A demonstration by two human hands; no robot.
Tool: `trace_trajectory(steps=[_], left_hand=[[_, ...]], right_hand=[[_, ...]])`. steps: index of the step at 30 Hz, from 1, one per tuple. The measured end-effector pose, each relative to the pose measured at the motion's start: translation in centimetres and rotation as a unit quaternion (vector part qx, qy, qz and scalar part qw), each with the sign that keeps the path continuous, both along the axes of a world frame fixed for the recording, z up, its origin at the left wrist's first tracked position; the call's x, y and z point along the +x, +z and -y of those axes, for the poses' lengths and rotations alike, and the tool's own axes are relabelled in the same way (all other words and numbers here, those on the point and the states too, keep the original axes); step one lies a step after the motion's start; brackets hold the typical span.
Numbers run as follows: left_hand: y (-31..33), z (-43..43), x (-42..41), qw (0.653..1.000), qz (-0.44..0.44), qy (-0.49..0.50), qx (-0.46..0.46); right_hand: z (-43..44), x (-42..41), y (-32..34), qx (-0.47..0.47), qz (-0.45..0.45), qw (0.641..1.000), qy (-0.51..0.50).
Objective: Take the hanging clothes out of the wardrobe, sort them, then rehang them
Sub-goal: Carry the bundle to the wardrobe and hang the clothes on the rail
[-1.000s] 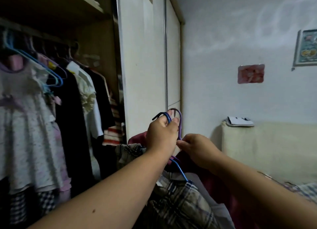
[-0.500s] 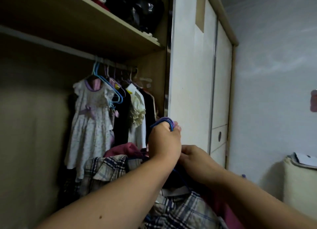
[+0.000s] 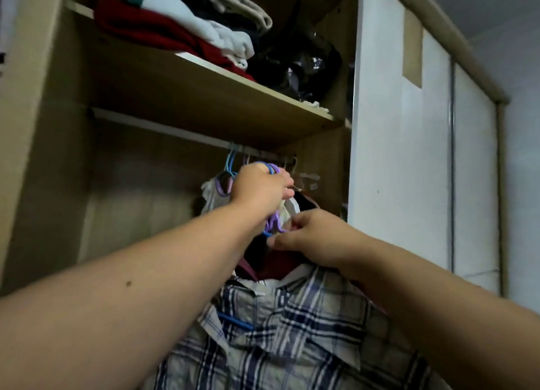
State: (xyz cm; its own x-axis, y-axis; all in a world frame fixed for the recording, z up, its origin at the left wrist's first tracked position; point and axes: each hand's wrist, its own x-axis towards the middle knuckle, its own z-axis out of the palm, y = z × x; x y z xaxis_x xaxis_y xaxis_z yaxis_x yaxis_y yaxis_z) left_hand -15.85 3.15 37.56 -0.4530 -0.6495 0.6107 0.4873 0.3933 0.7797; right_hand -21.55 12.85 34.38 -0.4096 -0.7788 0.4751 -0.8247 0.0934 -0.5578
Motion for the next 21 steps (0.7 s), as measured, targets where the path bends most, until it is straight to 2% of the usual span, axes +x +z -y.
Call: trace_trajectory(steps=[3, 6, 10, 17, 21], left_hand=[[3.4, 2.3, 0.1, 1.0, 0.009, -0.011, 0.006], [6.1, 5.5, -0.2, 0.998, 0.048, 0.002, -0.032], [8.3, 10.9, -1.5, 0.993, 0.096, 0.003, -0.069], [12.0, 20.7, -4.4, 0.985, 0.12, 0.021, -0.121], [14.1, 24.9, -5.2, 0.965, 0.138, 0.11, -0.192]], right_hand=[[2.5, -0.3, 3.0, -0.009, -0.004, 1.0, 0.025], [4.3, -1.3, 5.3, 0.047, -0.05, 0.995, 0.071], [7.7, -3.6, 6.9, 0.085, -0.041, 0.992, 0.089], [18.2, -5.6, 9.2, -0.011, -0.042, 0.999, 0.014], [22.6, -6.3, 10.3, -0.043, -0.049, 0.998, 0.016]])
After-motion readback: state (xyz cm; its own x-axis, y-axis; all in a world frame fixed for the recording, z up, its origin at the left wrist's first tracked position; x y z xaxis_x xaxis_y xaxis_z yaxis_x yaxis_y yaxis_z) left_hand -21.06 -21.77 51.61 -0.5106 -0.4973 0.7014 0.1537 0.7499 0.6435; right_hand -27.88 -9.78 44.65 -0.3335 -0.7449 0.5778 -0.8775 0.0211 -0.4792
